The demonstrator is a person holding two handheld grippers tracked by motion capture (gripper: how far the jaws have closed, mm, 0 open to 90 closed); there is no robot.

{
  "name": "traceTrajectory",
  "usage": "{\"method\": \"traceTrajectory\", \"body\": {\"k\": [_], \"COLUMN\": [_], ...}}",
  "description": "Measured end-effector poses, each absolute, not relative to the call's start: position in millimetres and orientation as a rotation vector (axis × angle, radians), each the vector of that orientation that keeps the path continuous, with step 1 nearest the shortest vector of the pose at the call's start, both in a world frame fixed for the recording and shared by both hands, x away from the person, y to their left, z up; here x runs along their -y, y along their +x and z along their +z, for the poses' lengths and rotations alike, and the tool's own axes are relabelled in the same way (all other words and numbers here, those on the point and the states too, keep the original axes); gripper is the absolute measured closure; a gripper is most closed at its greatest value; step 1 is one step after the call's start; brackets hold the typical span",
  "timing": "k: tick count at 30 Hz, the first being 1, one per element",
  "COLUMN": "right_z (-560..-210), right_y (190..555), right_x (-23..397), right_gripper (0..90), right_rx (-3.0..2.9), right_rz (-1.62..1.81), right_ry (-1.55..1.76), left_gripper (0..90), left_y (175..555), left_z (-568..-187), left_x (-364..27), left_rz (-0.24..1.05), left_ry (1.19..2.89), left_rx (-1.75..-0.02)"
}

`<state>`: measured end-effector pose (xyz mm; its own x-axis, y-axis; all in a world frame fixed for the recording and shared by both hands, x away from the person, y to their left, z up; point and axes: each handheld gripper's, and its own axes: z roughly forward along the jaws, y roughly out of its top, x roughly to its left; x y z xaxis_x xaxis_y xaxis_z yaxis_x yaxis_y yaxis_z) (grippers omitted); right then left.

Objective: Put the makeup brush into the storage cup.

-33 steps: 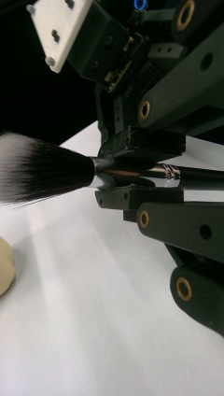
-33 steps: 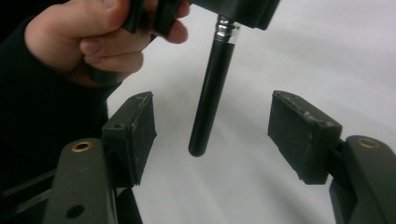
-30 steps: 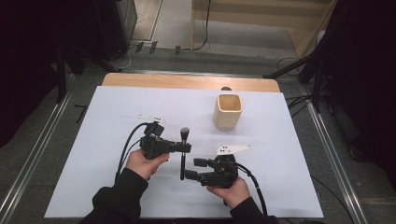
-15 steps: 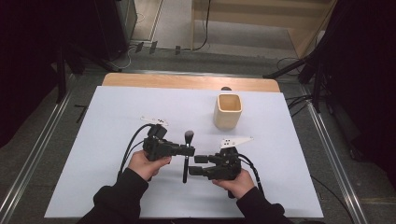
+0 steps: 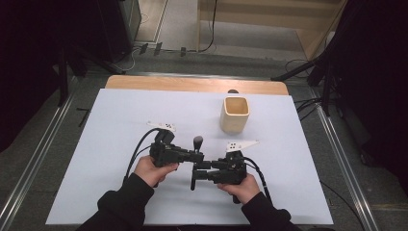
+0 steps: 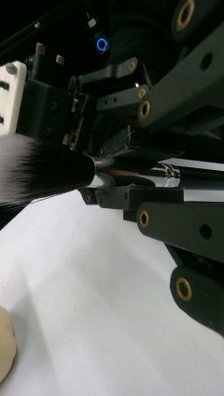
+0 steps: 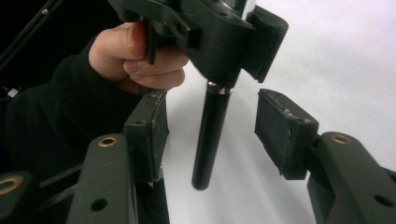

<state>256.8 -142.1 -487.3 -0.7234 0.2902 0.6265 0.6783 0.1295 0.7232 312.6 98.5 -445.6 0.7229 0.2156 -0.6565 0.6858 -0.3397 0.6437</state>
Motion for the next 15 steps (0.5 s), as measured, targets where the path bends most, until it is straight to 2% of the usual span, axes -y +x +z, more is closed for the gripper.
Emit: {"method": "traceTrajectory", "body": {"k": [15], "right_z": [-488.3], "right_y": [256.6], "right_x": [139.5], "right_gripper": [74.4], "right_rx": [2.064], "right_rz": [-1.620], "right_ry": [-0.942], "left_gripper": [79.0], "left_y": [309.4], "left_z": [-447.3], "left_x": [-94.4], "left_rz": [-0.589], "left_ry": [1.852], "left_rx": [-0.669]}}
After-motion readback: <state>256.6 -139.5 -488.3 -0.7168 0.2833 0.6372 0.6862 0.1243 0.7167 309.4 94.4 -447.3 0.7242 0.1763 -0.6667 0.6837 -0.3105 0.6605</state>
